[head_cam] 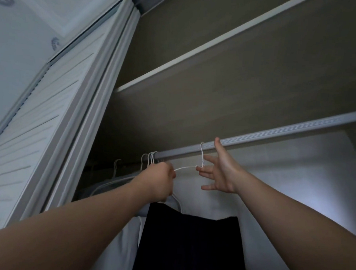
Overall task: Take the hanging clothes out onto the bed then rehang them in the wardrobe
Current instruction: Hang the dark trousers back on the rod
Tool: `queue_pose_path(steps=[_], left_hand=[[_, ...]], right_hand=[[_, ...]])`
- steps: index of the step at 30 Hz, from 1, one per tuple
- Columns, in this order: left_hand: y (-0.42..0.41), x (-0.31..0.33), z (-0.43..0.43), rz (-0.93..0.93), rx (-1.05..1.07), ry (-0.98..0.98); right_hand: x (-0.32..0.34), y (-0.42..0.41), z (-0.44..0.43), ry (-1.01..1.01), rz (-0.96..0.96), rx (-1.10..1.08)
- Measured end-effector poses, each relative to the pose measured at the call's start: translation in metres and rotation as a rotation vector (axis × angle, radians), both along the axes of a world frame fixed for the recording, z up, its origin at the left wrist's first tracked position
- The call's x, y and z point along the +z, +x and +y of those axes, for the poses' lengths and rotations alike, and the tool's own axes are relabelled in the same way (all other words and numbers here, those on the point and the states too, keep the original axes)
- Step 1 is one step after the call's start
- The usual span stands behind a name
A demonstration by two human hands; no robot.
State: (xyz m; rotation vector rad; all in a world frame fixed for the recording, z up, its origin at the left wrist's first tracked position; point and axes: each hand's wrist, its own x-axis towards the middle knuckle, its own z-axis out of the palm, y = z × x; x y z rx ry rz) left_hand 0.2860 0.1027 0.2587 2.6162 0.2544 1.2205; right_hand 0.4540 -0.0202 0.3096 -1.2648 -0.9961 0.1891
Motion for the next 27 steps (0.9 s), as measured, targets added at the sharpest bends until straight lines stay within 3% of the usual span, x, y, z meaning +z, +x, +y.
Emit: queue_pose_path(steps=[3, 5, 7, 9, 13, 21, 27], left_hand=[[0.004, 0.001, 0.004, -0.041, 0.038, 0.072], [0.005, 0.003, 0.005, -0.049, 0.078, 0.17], [0.006, 0.003, 0.007, -0.027, 0.127, 0.283], [0.006, 0.002, 0.007, -0.012, 0.171, 0.361], [0.009, 0.002, 0.008, -0.013, 0.244, 0.45], [0.019, -0.002, 0.027, 0.052, 0.356, 0.538], [0.022, 0.002, 0.062, 0.122, 0.5, 0.563]], right_hand=[[-0.003, 0.006, 0.004, -0.033, -0.114, -0.113], [-0.007, 0.009, 0.006, -0.035, -0.389, -0.413], [-0.016, 0.019, 0.012, 0.017, -0.755, -0.87], [-0.029, 0.029, 0.026, -0.031, -0.886, -1.028], [-0.051, 0.053, 0.051, -0.227, -0.763, -0.813], [-0.065, 0.071, 0.094, -0.101, -0.849, -0.689], [-0.064, 0.07, 0.136, -0.063, -0.787, -0.551]])
